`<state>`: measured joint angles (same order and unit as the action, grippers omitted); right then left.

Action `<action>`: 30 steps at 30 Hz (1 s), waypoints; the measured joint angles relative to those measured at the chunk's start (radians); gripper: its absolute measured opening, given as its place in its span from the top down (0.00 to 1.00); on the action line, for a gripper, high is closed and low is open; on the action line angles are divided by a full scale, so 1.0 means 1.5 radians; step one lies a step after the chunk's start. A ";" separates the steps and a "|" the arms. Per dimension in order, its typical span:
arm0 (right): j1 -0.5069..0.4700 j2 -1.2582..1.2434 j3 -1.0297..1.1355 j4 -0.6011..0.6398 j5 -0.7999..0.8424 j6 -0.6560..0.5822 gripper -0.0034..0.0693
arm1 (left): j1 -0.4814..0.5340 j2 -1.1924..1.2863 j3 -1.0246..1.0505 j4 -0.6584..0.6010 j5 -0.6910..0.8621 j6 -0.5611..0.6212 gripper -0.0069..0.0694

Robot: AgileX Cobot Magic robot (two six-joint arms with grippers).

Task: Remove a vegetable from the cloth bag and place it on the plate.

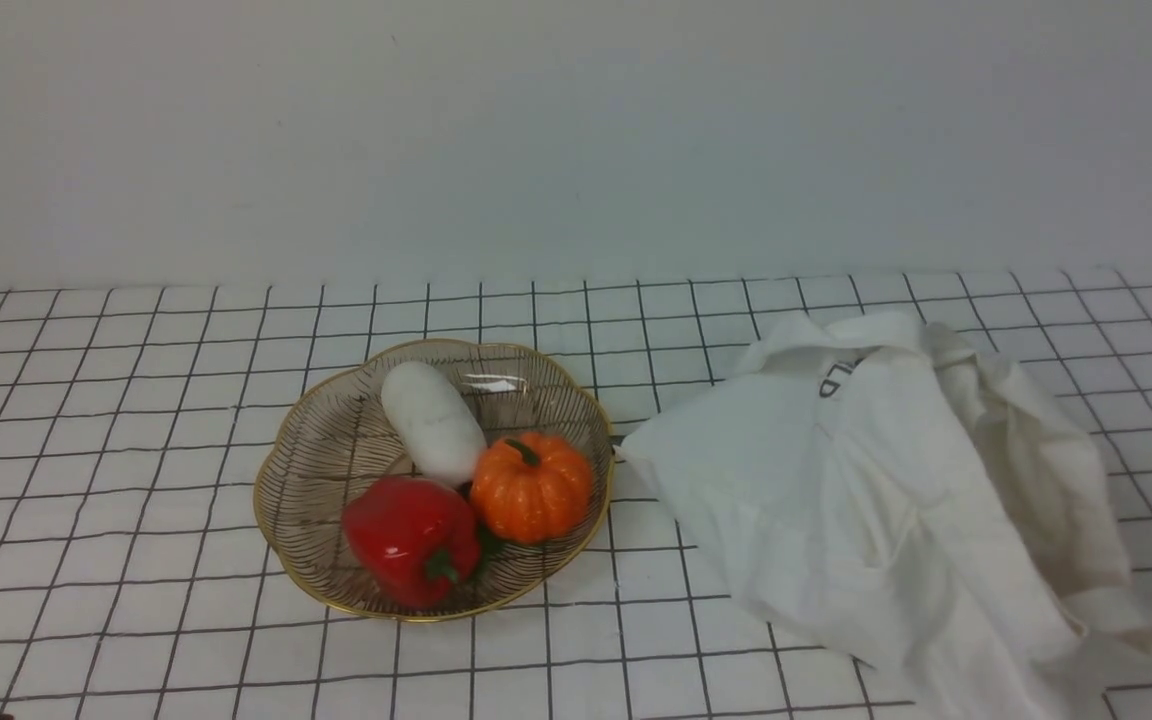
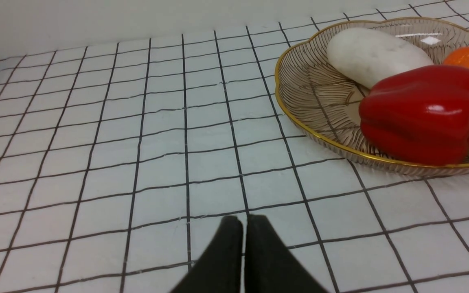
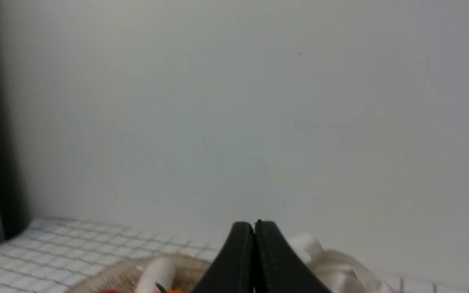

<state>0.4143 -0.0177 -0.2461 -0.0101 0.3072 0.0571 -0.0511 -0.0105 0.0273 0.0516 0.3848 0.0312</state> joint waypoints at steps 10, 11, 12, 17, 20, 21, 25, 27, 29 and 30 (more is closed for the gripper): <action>-0.259 0.001 0.179 -0.043 0.045 0.004 0.97 | 0.000 0.000 0.000 0.000 0.000 0.000 0.92; -0.270 0.002 0.179 -0.043 0.046 0.004 0.97 | 0.000 0.000 0.000 0.000 0.000 0.000 0.92; -0.280 0.002 0.179 -0.043 0.047 0.001 0.97 | 0.000 0.000 0.000 0.000 0.000 0.000 0.92; -0.281 0.002 0.179 -0.043 0.049 -0.002 0.97 | 0.000 0.000 0.000 0.000 0.000 0.000 0.92; -0.281 0.002 0.179 -0.043 0.049 -0.002 0.97 | 0.000 0.000 0.000 0.000 0.000 0.000 0.92; -0.281 0.002 0.179 -0.043 0.049 -0.002 0.97 | 0.000 0.000 0.000 0.000 0.000 0.000 0.92; -0.281 0.002 0.179 -0.043 0.049 -0.004 0.97 | 0.000 0.000 0.000 0.000 0.000 0.000 0.92; -0.281 0.002 0.179 -0.043 0.049 -0.004 0.97 | 0.000 0.000 0.000 0.000 0.000 0.000 0.92; -0.281 0.002 0.179 -0.043 0.049 -0.004 0.97 | 0.000 0.000 0.000 0.000 0.000 0.000 0.92; -0.281 0.002 0.179 -0.043 0.049 -0.004 0.97 | 0.000 0.000 0.000 0.000 0.000 0.000 0.92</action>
<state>-0.0070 -0.0149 0.0220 -0.0748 0.3806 0.0516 -0.0511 -0.0105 0.0273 0.0516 0.3848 0.0312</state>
